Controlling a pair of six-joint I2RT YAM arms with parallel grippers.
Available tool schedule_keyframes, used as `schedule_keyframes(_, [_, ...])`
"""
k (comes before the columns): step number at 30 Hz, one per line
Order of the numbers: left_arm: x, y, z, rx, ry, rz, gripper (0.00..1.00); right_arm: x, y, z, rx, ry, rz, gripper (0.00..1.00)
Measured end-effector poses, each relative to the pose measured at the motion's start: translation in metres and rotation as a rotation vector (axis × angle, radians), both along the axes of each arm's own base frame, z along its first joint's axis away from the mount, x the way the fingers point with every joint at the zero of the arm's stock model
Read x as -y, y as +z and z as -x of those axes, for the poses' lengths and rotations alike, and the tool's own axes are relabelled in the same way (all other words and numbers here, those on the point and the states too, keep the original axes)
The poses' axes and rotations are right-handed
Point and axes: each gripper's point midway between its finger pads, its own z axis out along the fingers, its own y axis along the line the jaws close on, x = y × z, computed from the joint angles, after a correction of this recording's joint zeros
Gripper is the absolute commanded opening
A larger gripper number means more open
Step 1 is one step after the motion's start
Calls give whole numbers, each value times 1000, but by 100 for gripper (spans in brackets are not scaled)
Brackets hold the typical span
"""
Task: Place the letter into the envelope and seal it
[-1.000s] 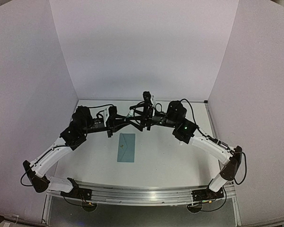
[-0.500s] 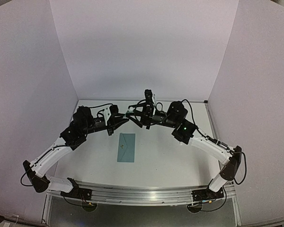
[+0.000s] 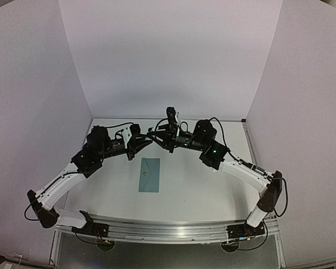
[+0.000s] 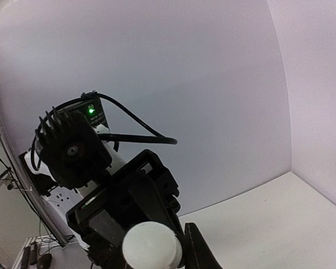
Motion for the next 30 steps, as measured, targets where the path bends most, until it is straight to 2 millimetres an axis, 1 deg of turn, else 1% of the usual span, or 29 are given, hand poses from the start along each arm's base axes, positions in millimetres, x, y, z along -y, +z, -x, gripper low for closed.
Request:
schedule_keyframes(2, [0,1,0,-6,1,4,0,1,0,-4,8,-19,1,0])
schedule_keyframes(6, [0,0,2,-21,-9,6,0,1,0,-3,23,-13,5,0])
schedule_keyframes(9, [1,-1,8,-53,-51,5,0,0,-1,3,41,27,21,0])
schedule_keyframes(12, [2,4,24,-114,-148,20,0,1,4,18,70,117,31,0])
schedule_keyframes(15, [3,20,48,-189,-293,56,0,4,20,40,113,237,17,0])
schedule_keyframes(19, [6,39,73,-259,-449,80,0,9,39,67,160,383,-6,0])
schedule_keyframes(22, [7,39,85,-326,-528,76,0,11,39,78,163,465,-2,0])
schedule_keyframes(26, [10,33,94,-410,-612,59,0,11,34,86,143,544,15,0])
schedule_keyframes(30, [10,31,101,-457,-677,52,0,11,32,92,138,605,25,0])
